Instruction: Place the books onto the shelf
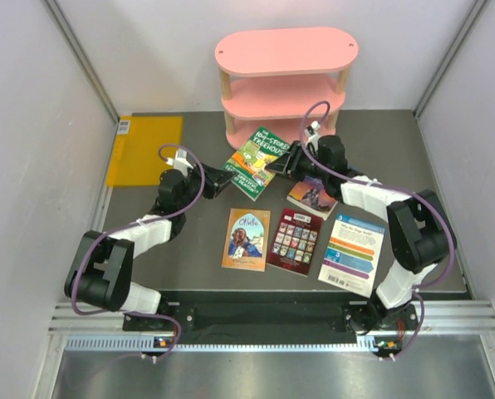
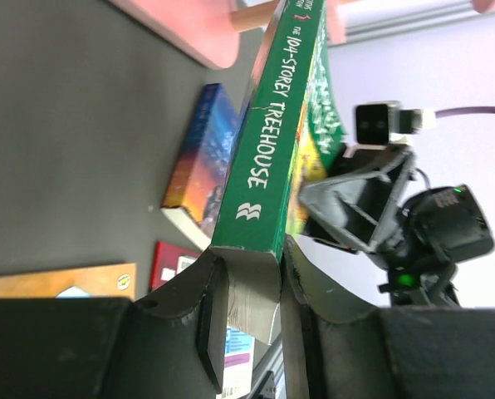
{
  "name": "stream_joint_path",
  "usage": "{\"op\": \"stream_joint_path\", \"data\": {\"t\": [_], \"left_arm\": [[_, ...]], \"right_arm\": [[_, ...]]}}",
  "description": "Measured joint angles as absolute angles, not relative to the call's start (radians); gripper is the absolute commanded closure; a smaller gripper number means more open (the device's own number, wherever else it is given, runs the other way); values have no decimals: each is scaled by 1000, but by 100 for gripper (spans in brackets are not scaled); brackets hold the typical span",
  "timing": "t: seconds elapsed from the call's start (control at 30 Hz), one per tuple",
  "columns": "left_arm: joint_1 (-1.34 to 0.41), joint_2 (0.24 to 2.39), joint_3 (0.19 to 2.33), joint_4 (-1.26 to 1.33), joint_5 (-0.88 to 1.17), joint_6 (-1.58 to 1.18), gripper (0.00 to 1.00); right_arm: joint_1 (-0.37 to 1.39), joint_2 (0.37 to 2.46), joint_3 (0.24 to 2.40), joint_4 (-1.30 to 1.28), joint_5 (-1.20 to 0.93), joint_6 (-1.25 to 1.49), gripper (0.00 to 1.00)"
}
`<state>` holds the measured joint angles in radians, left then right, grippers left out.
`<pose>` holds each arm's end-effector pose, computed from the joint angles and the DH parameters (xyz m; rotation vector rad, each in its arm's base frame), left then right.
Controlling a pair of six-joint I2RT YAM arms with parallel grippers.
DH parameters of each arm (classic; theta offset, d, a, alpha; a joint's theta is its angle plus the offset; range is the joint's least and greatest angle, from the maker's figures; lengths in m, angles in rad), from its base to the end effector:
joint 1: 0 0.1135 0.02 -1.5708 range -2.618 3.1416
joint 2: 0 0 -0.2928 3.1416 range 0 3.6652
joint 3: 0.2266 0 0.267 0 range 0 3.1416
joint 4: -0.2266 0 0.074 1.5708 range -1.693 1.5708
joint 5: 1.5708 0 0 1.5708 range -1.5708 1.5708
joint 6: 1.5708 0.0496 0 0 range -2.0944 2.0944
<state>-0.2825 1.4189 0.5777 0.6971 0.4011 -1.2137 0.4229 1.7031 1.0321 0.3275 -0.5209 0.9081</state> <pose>0.2945 -0.1056 0.2318 -0.5553 1.8511 -1.4041 0.3636 0.1907 0.2495 0.1212 2.1220 1.3464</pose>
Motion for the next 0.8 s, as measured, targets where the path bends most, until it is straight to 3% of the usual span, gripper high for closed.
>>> {"op": "stream_joint_path", "data": {"t": [0.2, 0.4, 0.7, 0.8], "left_arm": [[-287, 1440, 672, 674, 449, -1178, 100], [-310, 1452, 708, 664, 416, -1124, 100], [-357, 1484, 758, 608, 369, -1065, 100], [-372, 1497, 775, 605, 350, -1052, 89]], "right_arm": [[403, 1703, 1047, 322, -529, 898, 68], [384, 1703, 1083, 313, -544, 891, 100], [362, 1704, 1096, 252, -537, 863, 100], [354, 1704, 1110, 233, -533, 847, 100]]}}
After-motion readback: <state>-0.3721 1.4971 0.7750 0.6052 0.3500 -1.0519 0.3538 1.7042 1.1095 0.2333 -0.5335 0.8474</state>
